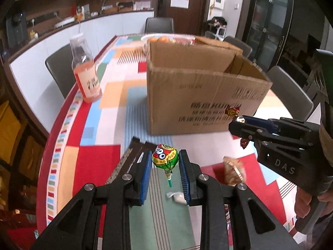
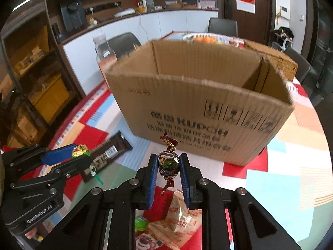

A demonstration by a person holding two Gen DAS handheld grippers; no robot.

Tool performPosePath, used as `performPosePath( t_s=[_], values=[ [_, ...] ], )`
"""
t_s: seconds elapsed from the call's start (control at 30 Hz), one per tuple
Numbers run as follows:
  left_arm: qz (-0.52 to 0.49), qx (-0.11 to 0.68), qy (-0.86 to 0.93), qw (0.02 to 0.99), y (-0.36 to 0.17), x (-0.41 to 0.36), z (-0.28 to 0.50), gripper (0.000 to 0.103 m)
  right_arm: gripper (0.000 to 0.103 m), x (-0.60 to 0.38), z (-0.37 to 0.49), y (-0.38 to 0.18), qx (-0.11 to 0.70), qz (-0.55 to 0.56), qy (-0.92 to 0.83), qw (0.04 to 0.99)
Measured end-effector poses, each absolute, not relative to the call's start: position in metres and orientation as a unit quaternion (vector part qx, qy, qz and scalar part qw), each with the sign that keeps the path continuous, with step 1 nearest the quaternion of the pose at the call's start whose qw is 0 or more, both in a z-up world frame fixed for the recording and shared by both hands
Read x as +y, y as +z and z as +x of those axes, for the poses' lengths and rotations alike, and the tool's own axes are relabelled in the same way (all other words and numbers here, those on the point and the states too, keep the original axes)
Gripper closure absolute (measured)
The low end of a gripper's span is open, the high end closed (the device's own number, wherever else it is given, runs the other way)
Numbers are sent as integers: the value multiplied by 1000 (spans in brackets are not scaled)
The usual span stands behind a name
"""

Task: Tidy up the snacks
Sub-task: 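Carry the lollipop and gold candy over the box and release both inside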

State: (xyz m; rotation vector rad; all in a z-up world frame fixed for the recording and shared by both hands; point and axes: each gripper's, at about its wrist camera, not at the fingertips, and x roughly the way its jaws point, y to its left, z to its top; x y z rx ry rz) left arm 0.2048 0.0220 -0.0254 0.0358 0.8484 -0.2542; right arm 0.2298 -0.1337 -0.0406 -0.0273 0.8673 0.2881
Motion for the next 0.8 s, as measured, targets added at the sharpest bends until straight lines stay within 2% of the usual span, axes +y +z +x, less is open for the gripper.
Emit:
performPosePath(
  t_s=[0.8],
  values=[
    [39,289,-153,944,70,-10,219,76,81,-163,220,49,297,26,126,946]
  ],
)
